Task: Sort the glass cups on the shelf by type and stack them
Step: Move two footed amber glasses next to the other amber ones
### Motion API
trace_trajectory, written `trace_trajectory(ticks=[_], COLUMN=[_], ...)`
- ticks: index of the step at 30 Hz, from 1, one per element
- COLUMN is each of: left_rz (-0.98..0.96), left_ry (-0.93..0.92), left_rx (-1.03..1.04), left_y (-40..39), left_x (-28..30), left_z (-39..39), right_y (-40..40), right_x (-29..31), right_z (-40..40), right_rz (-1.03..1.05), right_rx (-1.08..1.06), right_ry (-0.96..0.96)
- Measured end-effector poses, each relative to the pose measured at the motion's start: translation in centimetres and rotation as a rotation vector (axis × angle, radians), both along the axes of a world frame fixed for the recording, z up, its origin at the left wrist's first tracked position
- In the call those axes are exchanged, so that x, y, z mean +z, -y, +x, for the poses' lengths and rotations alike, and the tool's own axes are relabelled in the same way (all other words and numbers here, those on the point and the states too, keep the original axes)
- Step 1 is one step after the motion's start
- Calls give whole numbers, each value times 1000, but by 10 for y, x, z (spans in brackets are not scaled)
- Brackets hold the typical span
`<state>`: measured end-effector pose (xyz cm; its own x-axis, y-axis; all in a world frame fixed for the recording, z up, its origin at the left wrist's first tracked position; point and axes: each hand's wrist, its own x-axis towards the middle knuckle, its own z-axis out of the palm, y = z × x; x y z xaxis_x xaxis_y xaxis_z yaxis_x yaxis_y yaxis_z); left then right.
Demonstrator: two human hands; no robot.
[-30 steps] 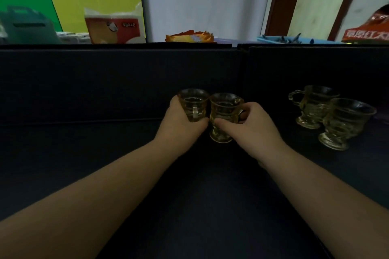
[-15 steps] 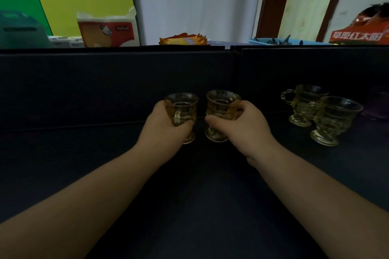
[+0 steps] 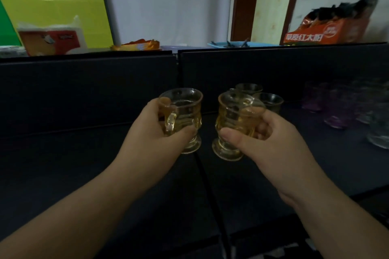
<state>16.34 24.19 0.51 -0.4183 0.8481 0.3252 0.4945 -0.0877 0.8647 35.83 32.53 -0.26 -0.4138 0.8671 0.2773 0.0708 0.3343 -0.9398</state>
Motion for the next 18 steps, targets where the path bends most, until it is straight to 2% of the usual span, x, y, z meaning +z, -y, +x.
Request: trace_trajectory(ticks=[5, 10, 18], left_rz=[-28, -55, -86], left_ry=[3, 32, 28], left_rx=[-26, 36, 159], left_y=[-23, -47, -74], left_x=[-5, -13, -25], left_z=[71, 132, 184], right_y=[-12, -48, -110], right_x=[-1, -3, -14], right_z=[80, 137, 160], right_rz=[-12, -34, -45], right_rx=[7, -5, 3], right_ry=[2, -8, 88])
